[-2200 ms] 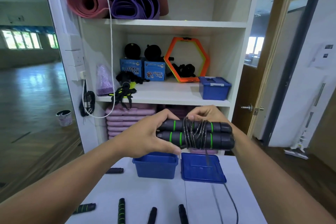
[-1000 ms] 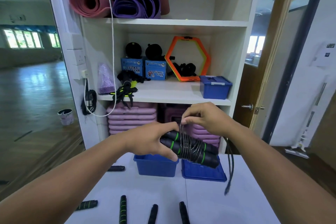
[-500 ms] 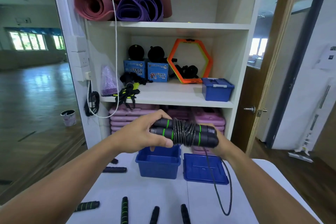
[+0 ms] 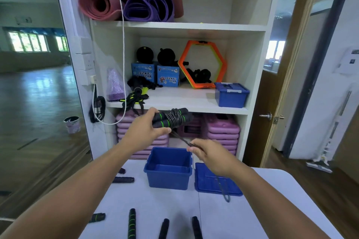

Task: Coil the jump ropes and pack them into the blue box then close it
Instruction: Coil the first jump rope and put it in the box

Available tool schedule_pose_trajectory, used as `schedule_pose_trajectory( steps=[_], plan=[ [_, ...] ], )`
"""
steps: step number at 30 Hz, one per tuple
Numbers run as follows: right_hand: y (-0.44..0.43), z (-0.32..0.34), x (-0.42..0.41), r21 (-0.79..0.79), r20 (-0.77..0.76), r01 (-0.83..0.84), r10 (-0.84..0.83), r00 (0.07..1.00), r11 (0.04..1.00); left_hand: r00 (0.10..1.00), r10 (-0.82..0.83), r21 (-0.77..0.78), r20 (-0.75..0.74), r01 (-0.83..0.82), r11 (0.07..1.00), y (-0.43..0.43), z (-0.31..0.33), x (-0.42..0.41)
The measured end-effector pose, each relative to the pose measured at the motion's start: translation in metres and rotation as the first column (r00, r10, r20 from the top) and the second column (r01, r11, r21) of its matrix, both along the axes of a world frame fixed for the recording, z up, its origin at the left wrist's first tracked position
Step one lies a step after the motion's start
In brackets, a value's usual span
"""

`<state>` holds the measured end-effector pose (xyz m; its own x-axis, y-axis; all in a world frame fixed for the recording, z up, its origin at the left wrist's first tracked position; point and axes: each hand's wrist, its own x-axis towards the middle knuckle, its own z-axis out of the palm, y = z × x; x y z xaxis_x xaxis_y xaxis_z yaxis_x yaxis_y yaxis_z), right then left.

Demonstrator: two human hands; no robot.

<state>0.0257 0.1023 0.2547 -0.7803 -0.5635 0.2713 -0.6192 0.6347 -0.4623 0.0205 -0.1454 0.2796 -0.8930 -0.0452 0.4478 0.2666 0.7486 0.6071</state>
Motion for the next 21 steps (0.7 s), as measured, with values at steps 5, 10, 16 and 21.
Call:
schedule_pose_trajectory(
  steps=[5, 10, 16, 21],
  plan=[
    [-0.003, 0.024, 0.002, 0.307, -0.189, 0.047, 0.012, 0.982, 0.95, 0.996, -0.026, -0.301, 0.087, 0.052, 0.952, 0.004, -0.008, -0.003],
    [0.001, 0.058, -0.006, 0.392, -0.389, 0.066, 0.1, 0.916, 0.918, 0.963, -0.127, -0.371, 0.239, 0.211, 0.904, 0.01, -0.005, 0.007],
    [0.005, 0.077, -0.018, 0.311, -0.447, -0.012, 0.158, 0.88, 0.95, 0.898, -0.316, -0.343, 0.308, 0.414, 0.843, 0.02, 0.012, 0.026],
    [0.005, 0.079, -0.024, 0.24, -0.438, -0.067, 0.169, 0.883, 0.968, 0.86, -0.384, -0.278, 0.336, 0.48, 0.832, 0.023, 0.019, 0.039]
  ],
)
